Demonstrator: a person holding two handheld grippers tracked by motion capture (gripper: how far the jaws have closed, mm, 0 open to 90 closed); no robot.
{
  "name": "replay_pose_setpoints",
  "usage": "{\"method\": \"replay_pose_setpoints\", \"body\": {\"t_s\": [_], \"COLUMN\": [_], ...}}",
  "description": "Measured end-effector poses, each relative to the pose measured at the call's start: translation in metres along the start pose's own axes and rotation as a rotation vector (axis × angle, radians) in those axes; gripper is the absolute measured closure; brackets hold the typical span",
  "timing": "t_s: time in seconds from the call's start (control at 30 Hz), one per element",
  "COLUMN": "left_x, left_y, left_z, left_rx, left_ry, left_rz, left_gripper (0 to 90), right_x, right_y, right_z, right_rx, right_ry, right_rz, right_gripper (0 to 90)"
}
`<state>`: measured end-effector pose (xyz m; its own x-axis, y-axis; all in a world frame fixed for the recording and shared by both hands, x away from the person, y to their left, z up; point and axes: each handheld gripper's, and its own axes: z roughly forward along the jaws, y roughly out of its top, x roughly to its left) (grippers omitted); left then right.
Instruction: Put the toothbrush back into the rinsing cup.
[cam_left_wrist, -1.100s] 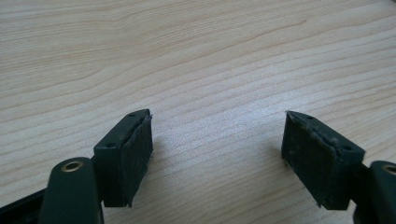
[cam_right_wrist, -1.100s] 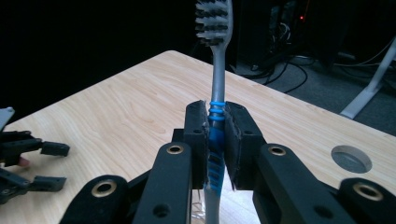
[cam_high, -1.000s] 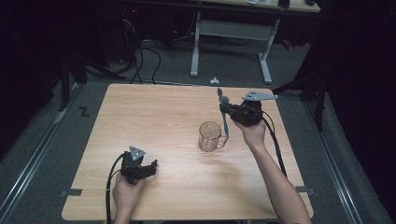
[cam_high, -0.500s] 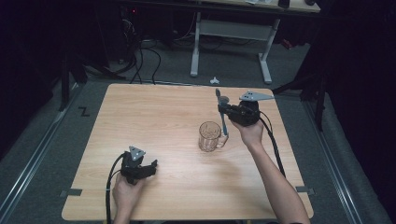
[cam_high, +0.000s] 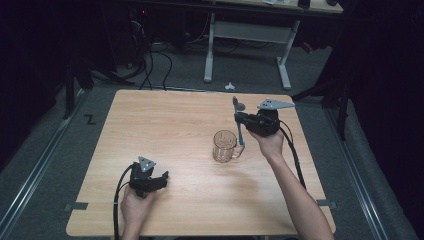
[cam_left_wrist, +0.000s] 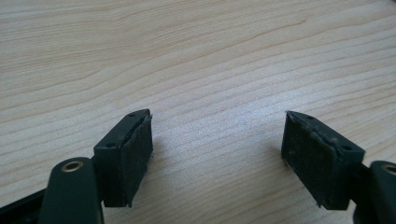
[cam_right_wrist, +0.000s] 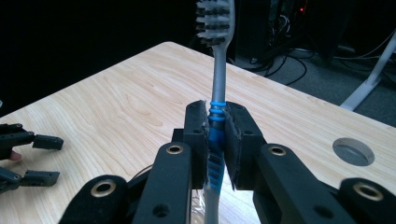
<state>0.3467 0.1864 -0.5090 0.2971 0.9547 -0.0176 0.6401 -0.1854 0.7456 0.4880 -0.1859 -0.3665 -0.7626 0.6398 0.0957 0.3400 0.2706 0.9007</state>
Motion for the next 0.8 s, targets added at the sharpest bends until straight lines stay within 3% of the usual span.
{"method": "replay_pose_setpoints", "body": {"t_s": [0.37, 0.8], "left_x": [0.000, 0.000], "left_y": [0.000, 0.000], "left_z": [0.000, 0.000], "left_rx": [0.001, 0.001], "left_ry": [0.002, 0.001], "left_rz": [0.001, 0.001], "left_gripper": [25.7, 25.7], "right_x": [0.000, 0.000], "right_y": [-0.001, -0.007], "right_z": [-0.006, -0.015], "right_rx": [0.018, 0.002], "right_ry": [0.005, -0.003], "right_rz": [-0.008, -0.004], "right_gripper": [80.2, 80.2]}}
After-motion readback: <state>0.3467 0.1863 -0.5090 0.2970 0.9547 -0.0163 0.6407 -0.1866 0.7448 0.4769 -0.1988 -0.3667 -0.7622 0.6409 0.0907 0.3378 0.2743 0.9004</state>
